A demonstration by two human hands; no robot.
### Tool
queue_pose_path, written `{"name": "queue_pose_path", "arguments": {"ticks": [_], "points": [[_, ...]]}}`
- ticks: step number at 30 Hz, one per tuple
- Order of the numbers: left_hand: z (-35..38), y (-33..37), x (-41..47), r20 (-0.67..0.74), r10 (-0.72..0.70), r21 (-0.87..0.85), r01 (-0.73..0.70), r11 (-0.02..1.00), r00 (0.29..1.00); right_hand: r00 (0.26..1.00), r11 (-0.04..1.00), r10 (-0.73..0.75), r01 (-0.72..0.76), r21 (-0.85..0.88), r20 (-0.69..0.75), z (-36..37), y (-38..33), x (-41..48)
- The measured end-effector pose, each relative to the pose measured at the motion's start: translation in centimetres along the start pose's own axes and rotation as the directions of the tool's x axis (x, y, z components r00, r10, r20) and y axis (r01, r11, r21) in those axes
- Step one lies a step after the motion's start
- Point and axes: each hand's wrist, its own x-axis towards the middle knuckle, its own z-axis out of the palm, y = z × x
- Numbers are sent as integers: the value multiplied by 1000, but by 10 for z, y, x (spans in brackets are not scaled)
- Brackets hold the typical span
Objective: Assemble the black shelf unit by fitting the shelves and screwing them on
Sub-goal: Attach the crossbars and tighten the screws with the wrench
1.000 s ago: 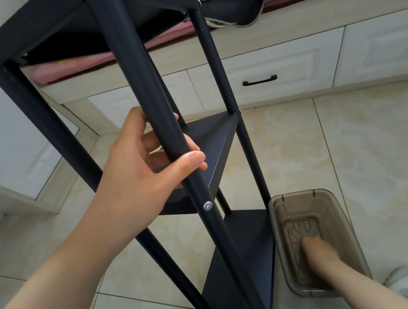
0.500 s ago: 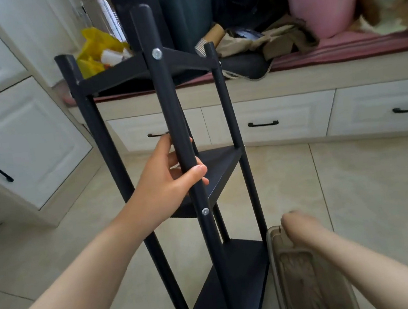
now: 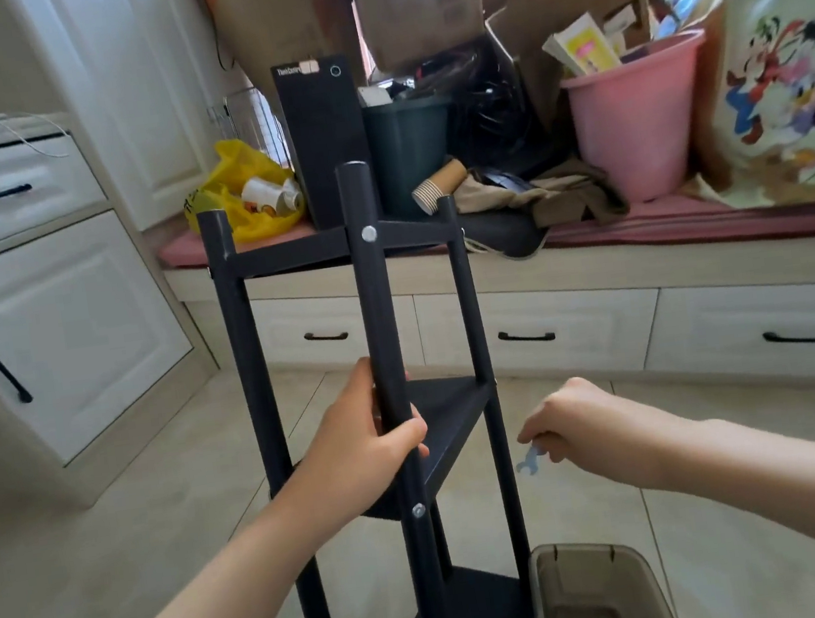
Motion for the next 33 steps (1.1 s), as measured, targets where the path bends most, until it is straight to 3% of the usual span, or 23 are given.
{"name": "queue_pose_path", "arguments": {"ticks": [7,13,17,24,33], "points": [[0,-2,-1,-92,-53,58,59,997,994,971,959,15,54,279,-238,-16,-26,-3],[-7,-4,-1,-197,-32,65,45,997,980,966,925,53,47,378,-252,-10,-31,5],[-17,-5,1,-210,-13,66,28,997,978,976,939,63,13,342,-211,-9,-34,14],[-23,-15,9,-306,-107,-223,38,974,946,977,937,71,4,349,-202,-6,-38,20],[-40,-23,13,-227,-157,-417,50,908,961,969,918,97,0,396,-225,-12,-43,19]]}}
